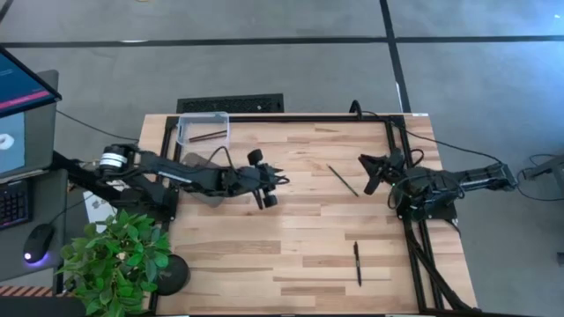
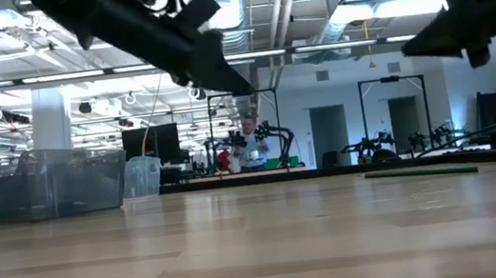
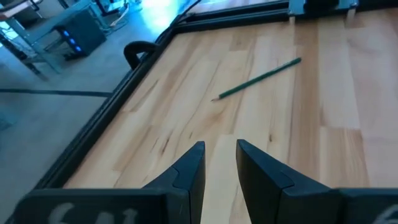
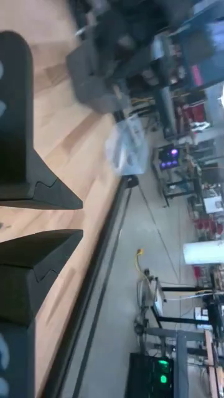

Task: Sort pens & pencils
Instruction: Put the green pencil into the white bin

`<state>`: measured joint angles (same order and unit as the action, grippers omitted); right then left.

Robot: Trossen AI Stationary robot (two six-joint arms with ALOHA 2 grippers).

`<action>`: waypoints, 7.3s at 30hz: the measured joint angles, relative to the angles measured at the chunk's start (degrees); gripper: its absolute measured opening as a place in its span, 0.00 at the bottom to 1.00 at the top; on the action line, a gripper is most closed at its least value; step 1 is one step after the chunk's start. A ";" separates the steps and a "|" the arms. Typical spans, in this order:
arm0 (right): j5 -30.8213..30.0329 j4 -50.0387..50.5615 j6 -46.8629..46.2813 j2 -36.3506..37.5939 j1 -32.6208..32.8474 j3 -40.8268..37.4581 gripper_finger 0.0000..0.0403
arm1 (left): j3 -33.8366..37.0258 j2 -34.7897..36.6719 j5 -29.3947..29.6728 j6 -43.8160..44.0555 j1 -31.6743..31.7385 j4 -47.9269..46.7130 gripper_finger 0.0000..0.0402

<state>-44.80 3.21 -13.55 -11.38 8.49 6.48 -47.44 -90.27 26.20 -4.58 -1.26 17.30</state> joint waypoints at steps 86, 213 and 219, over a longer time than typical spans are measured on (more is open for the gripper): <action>43.57 40.40 -17.46 -63.40 -20.22 28.92 0.63 | -0.07 -4.54 -0.44 -1.79 0.11 0.98 0.21; 54.27 5.94 -11.54 -65.74 -17.46 31.39 0.10 | -0.09 -4.54 0.46 -49.66 -1.27 3.28 0.27; 54.23 5.27 -11.54 -65.75 -17.51 31.39 0.10 | -0.09 -4.54 1.55 -52.66 -1.27 2.49 0.42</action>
<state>9.43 8.48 -25.08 -77.13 -9.02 37.87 -47.53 -94.80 27.74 -57.23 -2.52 19.79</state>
